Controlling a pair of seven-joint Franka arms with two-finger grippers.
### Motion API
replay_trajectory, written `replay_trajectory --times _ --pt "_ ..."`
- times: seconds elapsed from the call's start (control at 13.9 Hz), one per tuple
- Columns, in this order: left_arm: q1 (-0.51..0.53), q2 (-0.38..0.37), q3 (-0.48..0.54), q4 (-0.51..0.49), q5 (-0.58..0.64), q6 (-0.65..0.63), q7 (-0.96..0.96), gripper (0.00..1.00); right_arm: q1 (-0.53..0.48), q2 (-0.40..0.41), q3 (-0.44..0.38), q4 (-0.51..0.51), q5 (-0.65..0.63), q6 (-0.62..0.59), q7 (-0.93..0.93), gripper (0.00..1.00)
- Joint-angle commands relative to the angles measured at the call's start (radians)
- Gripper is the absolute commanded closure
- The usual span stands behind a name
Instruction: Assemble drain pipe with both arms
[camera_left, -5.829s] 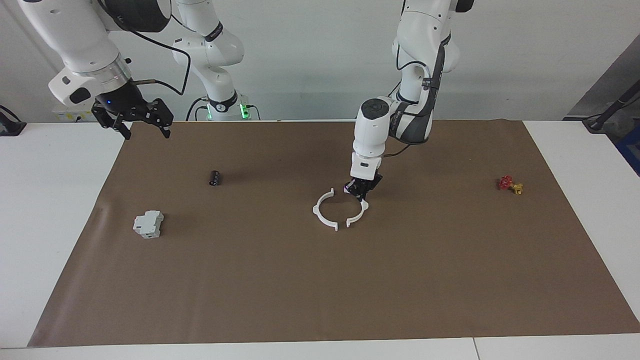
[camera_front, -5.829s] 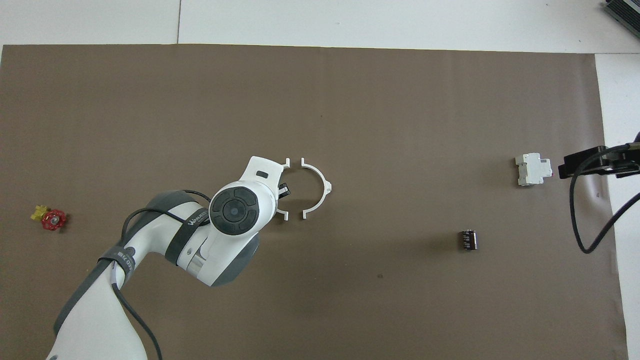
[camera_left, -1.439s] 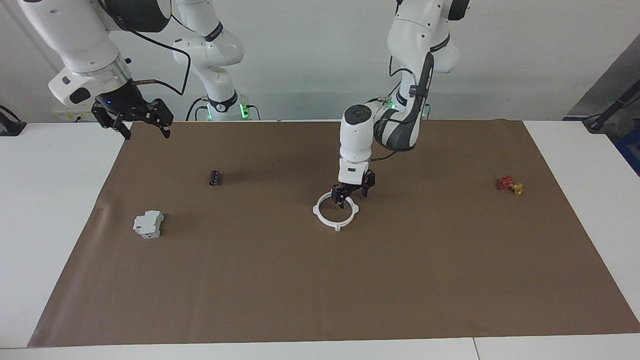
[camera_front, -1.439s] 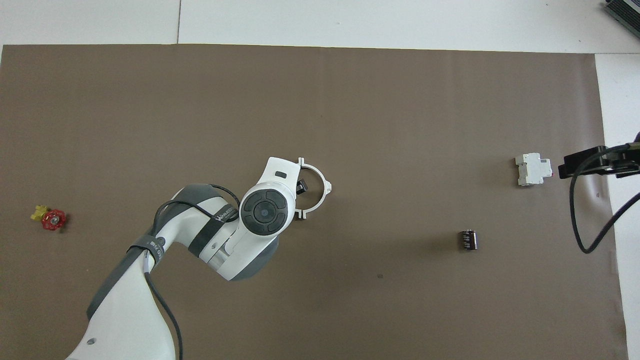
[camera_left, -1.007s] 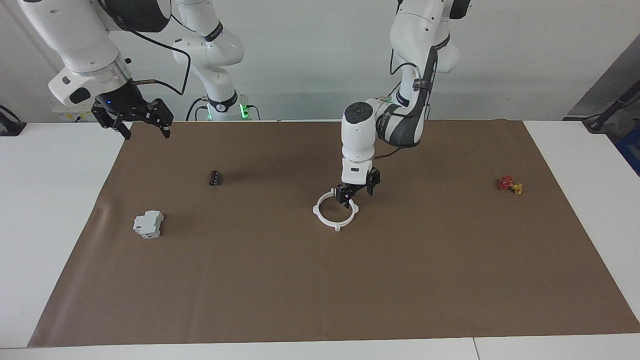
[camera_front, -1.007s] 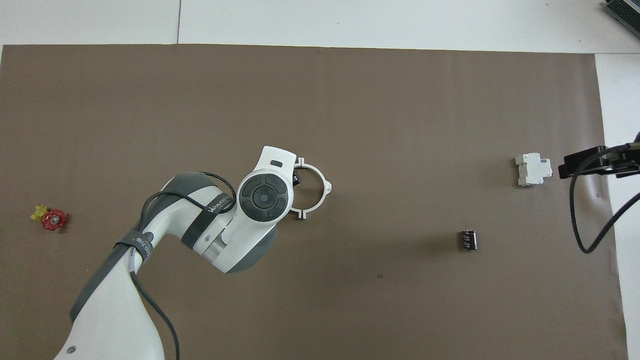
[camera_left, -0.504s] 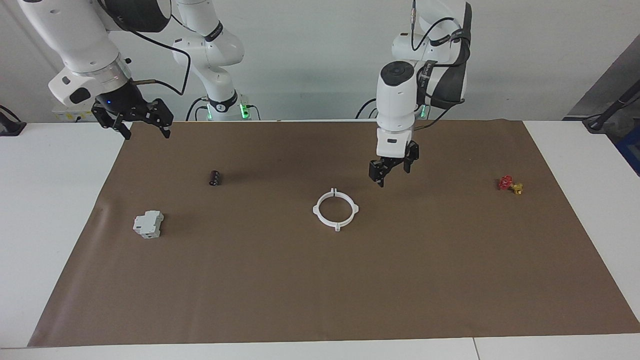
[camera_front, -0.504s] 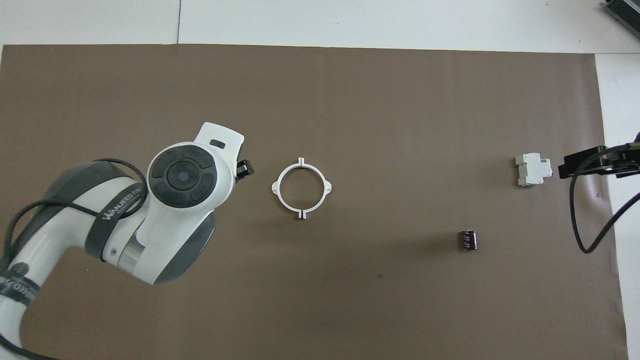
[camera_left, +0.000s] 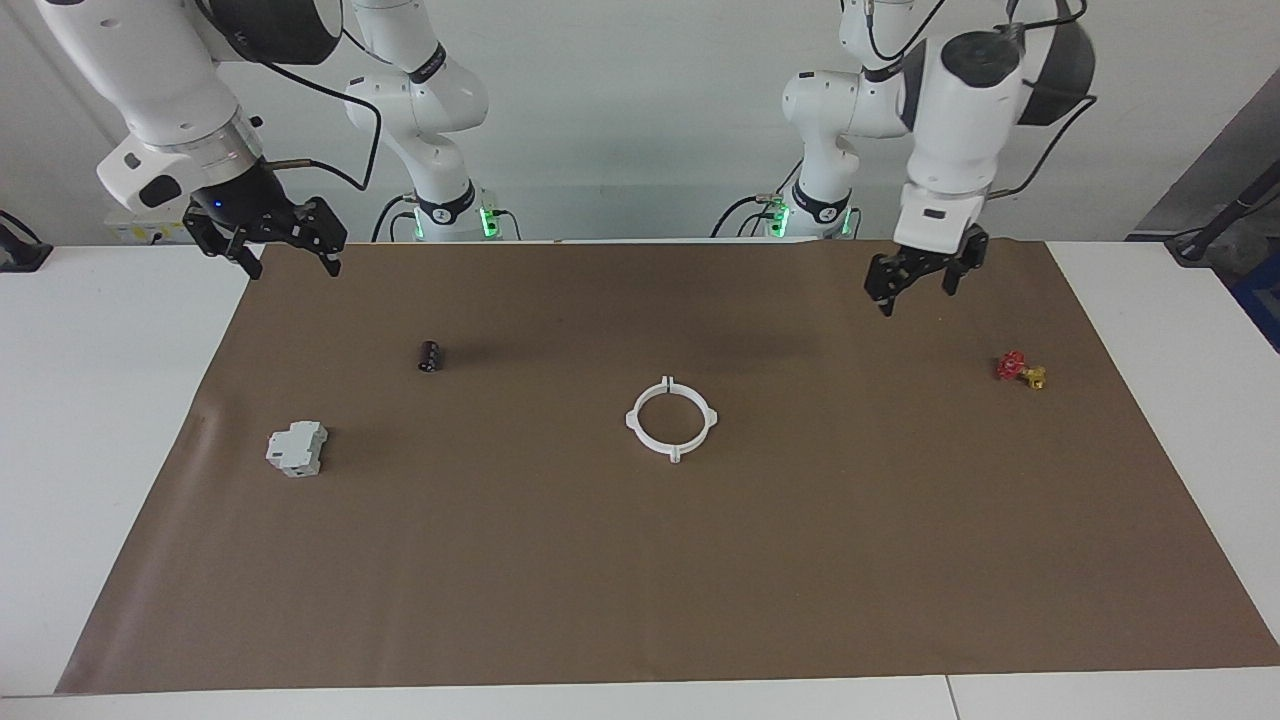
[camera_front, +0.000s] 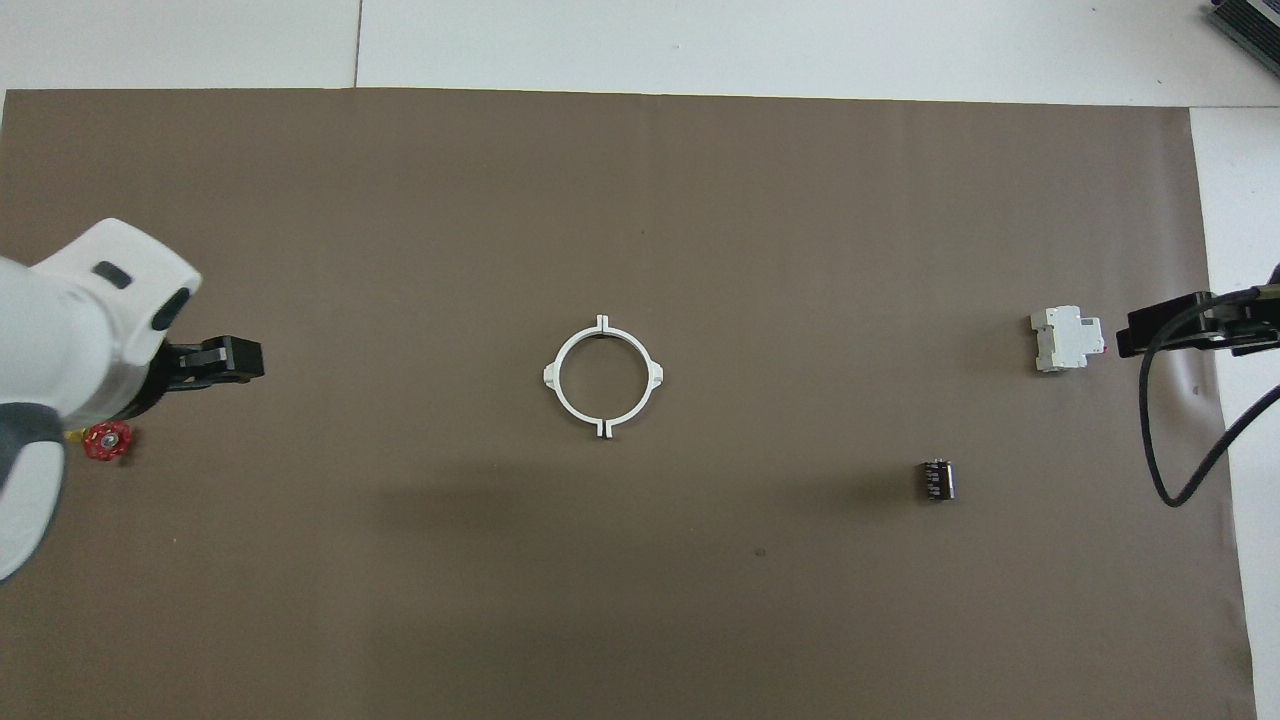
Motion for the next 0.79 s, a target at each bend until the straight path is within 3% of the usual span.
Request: replay_trajectory --times 0.0,0.29,0.72 --pt "0.114 -0.018 -0.014 0.053 -0.022 -0.084 0.196 0.0 -0.007 -0.001 0.002 0.0 0.014 -0.005 0.014 0.0" --pt "0.177 -0.015 -0.01 0.081 -0.03 -0.077 0.289 0.0 -0.013 0.0 0.001 0.0 -0.003 0.003 0.016 0.0" --pt "0.177 -0.026 -0.01 0.05 -0.034 -0.055 0.289 0.0 -0.011 0.002 0.001 0.0 -0.024 0.026 0.014 0.0"
